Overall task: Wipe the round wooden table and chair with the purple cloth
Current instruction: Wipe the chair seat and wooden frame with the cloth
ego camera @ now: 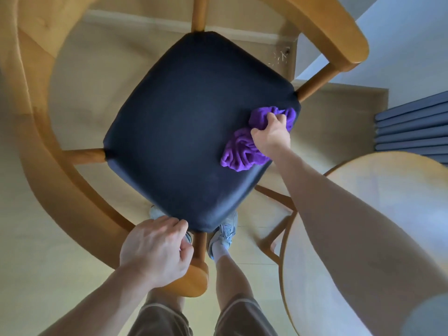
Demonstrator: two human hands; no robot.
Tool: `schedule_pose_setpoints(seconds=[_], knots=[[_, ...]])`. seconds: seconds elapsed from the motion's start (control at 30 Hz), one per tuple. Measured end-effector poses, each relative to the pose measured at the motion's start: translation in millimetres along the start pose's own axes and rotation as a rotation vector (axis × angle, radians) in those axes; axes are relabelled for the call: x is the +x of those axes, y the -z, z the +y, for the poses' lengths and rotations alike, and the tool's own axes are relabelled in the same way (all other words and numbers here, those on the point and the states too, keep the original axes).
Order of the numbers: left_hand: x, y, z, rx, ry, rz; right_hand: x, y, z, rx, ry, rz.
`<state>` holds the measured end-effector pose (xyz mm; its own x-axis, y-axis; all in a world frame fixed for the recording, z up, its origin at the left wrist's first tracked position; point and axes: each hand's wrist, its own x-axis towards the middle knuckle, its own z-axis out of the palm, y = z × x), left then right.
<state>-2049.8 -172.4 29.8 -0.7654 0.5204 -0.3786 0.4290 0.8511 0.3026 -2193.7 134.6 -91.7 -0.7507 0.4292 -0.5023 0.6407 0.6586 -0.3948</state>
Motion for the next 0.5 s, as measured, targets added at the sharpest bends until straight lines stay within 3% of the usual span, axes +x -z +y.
schedule_pose_setpoints(seconds=[0.13,0.23,0.3,0.33,0.43,0.5], knots=[[1,1,1,-0.005,0.0,0.03,-52,-38,6,-0.165,0.038,-0.202],[0,4,2,-0.009,0.007,0.036,-109,-58,18,-0.318,0.222,-0.502],[-2,4,3,-0.023,0.002,0.041,-123,-57,27,-0.326,0.251,-0.651],[-2,3,3,-0.023,-0.004,0.047,-123,-50,30,-0.27,0.241,-0.606],[-2,2,2,-0.017,-0.014,0.049,-97,-25,33,0.085,0.114,-0.132],[-2,2,2,-0.013,-0.019,0.058,-73,-12,32,0.282,-0.025,0.067]])
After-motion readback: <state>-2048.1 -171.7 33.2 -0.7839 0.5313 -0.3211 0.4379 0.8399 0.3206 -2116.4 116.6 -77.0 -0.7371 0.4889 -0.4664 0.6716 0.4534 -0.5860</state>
